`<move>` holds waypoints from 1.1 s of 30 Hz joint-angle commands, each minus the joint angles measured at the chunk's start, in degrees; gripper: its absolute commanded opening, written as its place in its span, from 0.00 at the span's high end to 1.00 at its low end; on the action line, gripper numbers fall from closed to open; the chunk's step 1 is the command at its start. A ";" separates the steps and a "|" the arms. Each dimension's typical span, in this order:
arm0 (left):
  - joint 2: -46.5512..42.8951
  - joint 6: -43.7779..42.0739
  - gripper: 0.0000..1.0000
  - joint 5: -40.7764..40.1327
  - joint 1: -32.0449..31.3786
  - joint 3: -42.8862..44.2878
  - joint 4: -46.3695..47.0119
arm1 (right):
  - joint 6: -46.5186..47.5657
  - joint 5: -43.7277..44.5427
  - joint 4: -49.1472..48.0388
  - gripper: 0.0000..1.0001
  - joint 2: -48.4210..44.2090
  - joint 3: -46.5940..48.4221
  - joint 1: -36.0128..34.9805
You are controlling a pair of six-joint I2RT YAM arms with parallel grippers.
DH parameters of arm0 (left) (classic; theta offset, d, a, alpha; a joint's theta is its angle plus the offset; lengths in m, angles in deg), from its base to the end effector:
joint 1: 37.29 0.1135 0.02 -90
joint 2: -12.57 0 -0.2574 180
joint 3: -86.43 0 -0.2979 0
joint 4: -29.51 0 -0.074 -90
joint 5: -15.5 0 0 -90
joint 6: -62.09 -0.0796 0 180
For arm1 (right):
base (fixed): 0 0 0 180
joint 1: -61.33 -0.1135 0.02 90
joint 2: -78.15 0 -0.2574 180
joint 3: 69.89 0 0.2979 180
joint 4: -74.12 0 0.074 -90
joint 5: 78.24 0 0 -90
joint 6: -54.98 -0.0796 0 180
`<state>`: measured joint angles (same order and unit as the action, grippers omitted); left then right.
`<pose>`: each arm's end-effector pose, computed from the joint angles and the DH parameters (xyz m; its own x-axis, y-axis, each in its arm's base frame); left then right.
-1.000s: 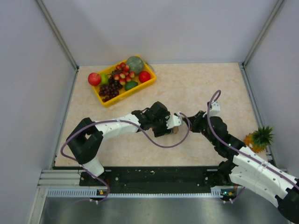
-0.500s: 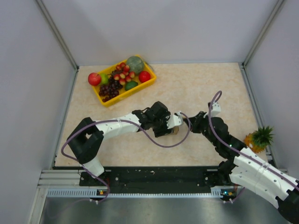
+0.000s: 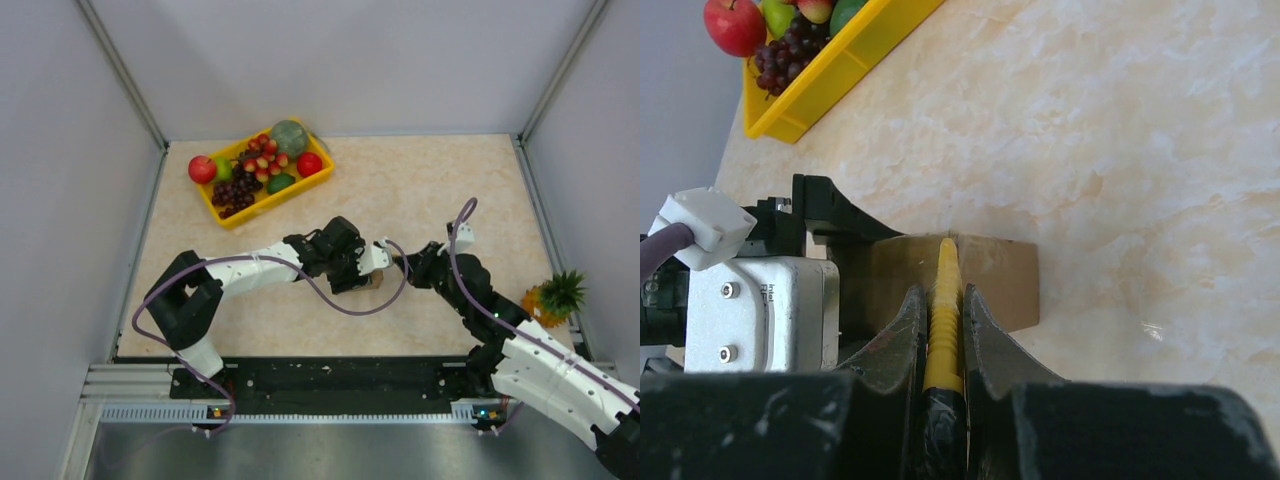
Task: Unpack the express box
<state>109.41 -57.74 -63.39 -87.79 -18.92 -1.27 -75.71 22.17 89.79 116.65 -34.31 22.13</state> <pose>0.2541 -0.3324 0.1351 -0.0272 0.8003 -0.5990 0.9735 0.1574 0.1661 0.2109 0.1534 0.2100 -0.5061 0.4147 -0.7562 -0.2096 0.7914 0.5743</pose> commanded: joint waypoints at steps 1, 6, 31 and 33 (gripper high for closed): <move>4.77 3.72 0.81 -5.05 1.63 -1.59 -4.48 | -1.06 -12.96 11.06 1.00 -0.09 -2.08 -1.41; 4.94 4.07 0.81 -5.22 1.72 -1.50 -4.75 | -1.06 -13.05 12.73 1.00 -1.06 -1.55 -1.41; 3.10 4.51 0.73 -3.03 1.72 1.83 -5.80 | -1.59 -3.32 23.89 1.00 -6.16 9.86 -1.49; 2.57 4.51 0.66 -2.42 1.81 2.28 -5.72 | -1.68 -1.28 26.00 1.00 -5.81 13.36 -1.41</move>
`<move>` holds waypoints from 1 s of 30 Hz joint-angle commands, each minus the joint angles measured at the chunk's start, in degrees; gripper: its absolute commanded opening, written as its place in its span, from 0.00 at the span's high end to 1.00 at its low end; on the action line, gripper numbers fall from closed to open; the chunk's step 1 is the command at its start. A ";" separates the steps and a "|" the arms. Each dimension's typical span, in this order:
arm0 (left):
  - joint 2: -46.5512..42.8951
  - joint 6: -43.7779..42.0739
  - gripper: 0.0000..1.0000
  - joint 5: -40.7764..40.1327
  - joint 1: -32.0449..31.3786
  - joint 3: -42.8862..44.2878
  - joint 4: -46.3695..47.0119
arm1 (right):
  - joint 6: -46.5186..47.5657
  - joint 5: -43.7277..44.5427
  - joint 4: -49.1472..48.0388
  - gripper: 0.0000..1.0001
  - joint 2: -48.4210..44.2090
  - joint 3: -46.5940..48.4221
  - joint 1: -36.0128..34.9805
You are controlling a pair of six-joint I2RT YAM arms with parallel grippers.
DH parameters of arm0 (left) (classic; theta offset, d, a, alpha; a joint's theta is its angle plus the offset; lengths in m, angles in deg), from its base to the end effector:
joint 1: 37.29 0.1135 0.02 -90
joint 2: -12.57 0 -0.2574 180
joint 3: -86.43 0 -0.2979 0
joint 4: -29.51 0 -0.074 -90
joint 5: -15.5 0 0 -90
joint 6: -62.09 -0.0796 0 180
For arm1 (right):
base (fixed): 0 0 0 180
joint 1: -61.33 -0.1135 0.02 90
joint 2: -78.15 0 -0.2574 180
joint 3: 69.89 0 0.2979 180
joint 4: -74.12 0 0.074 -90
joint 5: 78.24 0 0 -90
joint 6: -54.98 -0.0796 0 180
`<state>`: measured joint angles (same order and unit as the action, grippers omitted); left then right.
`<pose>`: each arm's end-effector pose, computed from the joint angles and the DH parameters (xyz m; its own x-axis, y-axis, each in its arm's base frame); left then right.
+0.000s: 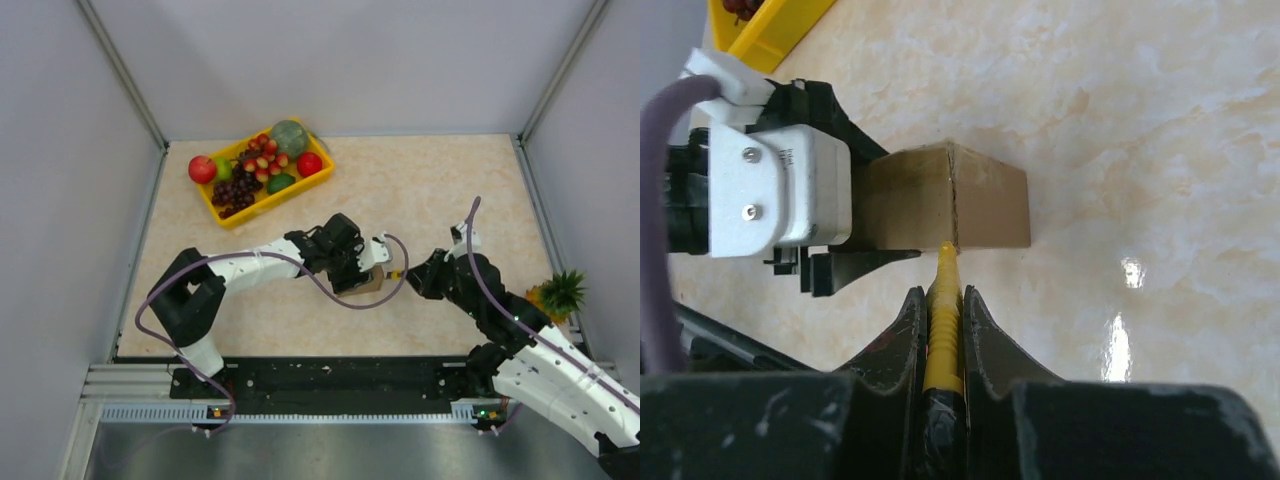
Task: Unpack the express box
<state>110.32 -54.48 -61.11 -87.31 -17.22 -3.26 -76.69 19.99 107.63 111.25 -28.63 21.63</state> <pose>0.2562 -0.3342 0.1371 -0.0935 0.7888 -0.6075 0.9776 0.1883 0.0939 0.1899 0.1428 0.2309 -0.6002 0.3569 -0.7158 -0.1789 0.8124 0.5550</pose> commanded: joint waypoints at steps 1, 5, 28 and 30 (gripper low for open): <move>1.48 0.99 0.64 -4.43 1.24 0.92 -3.64 | -0.61 2.83 8.78 1.00 -0.32 8.75 -0.90; 0.16 1.08 0.50 -3.81 1.33 1.28 -2.15 | -0.25 6.44 11.32 1.00 1.25 13.32 -0.99; -30.95 15.65 0.01 -18.01 1.33 -8.13 13.42 | 0.97 2.52 4.32 1.00 20.33 12.99 10.16; -31.83 18.72 0.01 -25.23 1.50 -9.26 14.02 | 2.20 -3.53 -2.01 1.00 20.60 10.35 14.01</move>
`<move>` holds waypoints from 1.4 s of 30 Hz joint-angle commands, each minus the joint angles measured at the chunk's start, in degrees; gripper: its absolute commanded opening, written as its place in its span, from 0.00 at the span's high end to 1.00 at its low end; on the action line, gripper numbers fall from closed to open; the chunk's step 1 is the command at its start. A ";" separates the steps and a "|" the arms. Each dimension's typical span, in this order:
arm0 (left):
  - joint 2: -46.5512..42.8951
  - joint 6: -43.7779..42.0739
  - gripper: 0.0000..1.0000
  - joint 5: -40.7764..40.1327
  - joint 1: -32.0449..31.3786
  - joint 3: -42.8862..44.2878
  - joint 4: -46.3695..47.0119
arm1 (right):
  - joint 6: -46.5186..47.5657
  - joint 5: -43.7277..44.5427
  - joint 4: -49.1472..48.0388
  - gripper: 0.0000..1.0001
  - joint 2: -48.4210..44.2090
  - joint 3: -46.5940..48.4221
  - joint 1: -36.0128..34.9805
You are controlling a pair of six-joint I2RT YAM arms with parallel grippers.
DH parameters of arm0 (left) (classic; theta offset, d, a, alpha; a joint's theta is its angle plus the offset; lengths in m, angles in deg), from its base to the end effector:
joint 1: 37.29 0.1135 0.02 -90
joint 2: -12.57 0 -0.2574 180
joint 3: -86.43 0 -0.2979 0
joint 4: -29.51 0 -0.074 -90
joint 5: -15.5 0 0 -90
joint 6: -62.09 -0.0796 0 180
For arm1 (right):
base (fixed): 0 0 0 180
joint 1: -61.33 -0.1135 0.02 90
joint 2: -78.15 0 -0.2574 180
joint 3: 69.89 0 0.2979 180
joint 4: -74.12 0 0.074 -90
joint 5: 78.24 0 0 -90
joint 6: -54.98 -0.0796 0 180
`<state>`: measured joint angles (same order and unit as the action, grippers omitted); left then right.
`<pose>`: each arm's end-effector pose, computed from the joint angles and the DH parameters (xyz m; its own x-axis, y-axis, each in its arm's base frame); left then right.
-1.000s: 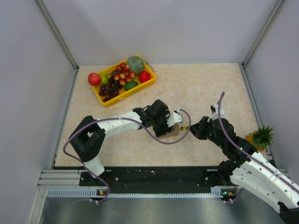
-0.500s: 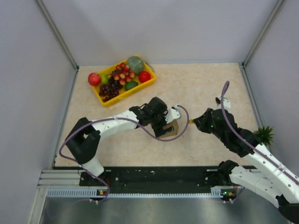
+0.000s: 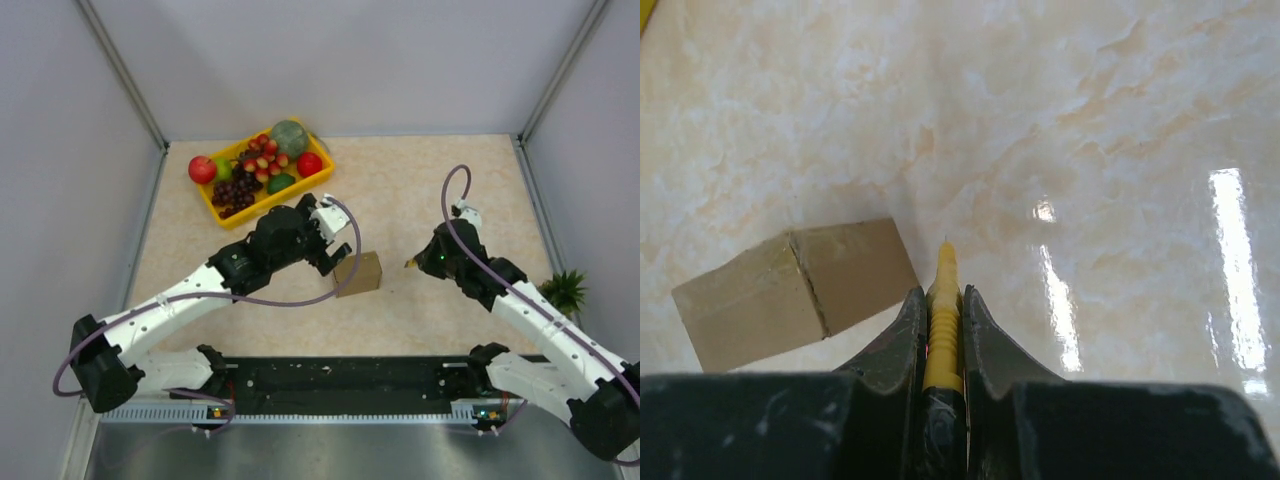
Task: Unpack the express box
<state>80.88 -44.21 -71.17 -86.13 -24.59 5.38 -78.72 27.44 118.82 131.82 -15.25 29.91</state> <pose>0.2358 -0.2767 0.2951 -0.0307 0.4608 -0.8870 0.8286 0.5080 0.2353 0.2452 0.1246 0.2218 -0.6581 0.3774 -0.6515 0.1652 0.9166 0.3642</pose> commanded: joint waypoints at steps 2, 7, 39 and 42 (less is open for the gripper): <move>-3.36 10.40 0.01 -18.35 0.41 -3.04 6.97 | 4.24 -14.78 -18.72 1.00 0.64 -5.57 8.38; -2.67 23.48 0.01 -11.70 4.36 -3.66 3.91 | 2.48 -23.84 -26.04 0.96 6.17 -8.83 14.62; -4.08 29.84 0.27 6.30 9.64 -7.18 2.06 | 7.14 -14.09 -4.33 0.34 13.99 9.88 12.88; -0.56 27.98 0.50 23.69 9.29 -6.91 -0.31 | 7.93 -18.31 -7.67 0.51 19.70 12.25 9.72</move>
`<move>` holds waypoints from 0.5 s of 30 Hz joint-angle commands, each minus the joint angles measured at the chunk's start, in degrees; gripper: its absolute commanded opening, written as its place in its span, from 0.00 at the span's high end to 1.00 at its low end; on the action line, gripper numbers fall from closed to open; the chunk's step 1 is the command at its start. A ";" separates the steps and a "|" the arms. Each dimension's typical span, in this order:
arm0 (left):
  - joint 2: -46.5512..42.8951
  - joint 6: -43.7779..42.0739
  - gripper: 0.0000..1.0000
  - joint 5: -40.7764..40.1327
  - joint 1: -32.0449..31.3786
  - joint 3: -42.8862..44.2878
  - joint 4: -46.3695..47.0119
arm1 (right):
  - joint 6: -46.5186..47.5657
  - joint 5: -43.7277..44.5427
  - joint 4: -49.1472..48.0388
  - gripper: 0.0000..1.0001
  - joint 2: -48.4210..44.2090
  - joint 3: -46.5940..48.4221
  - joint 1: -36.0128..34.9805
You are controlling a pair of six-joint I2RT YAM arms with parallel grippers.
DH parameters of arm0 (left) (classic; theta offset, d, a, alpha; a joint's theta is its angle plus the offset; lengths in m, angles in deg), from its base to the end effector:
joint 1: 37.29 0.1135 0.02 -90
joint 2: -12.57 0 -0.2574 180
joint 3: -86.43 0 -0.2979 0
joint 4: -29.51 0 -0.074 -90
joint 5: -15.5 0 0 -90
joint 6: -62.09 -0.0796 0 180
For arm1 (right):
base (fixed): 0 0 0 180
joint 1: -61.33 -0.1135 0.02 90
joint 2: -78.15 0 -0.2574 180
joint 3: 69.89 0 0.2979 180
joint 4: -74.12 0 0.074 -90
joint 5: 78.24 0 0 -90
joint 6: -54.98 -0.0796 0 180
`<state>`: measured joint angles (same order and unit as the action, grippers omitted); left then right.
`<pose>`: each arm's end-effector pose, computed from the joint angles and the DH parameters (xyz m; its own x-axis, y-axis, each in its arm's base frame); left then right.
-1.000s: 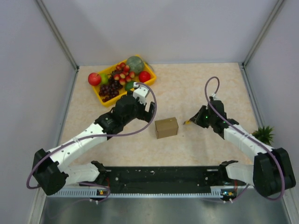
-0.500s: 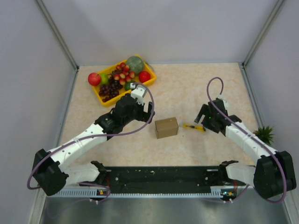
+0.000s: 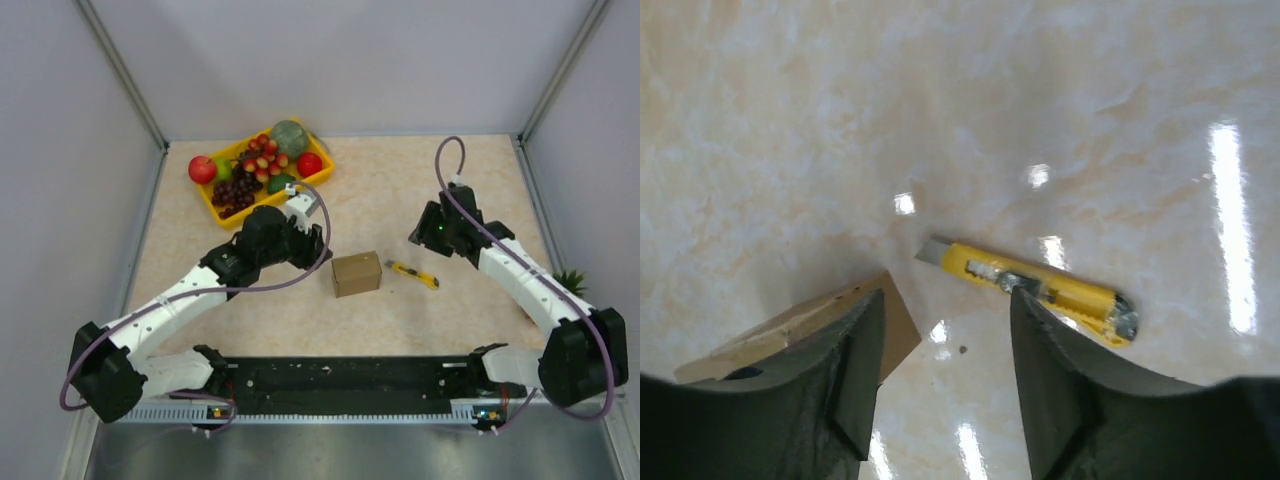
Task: Unpack the express box
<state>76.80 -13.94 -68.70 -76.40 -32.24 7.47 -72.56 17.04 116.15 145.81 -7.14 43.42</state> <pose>0.2623 -0.2236 0.2656 -0.4862 0.0857 -0.8696 0.5990 0.7573 -0.2603 0.3102 0.0925 0.2141 -0.7014 0.4109 -0.5824 0.2282 0.9035 0.3627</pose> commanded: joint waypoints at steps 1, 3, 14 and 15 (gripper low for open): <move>4.15 -2.20 0.53 23.79 -0.87 0.56 -2.42 | 1.94 -8.26 -6.93 0.59 8.69 5.45 -4.67; 4.94 -2.20 0.59 26.98 -1.93 -1.45 -0.84 | 2.12 -9.23 -8.52 0.65 11.69 7.82 -6.52; 12.40 -3.35 0.72 23.39 -9.23 -1.99 -2.68 | 3.61 -17.57 -11.08 0.84 27.17 16.54 -11.62; 13.11 -2.56 0.73 20.42 -9.31 -1.81 -2.59 | 3.79 -18.02 -11.08 0.84 27.26 16.02 -11.71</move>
<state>87.11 -17.78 -44.04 -85.45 -35.27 4.63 -70.48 2.74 106.40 172.38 6.80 33.24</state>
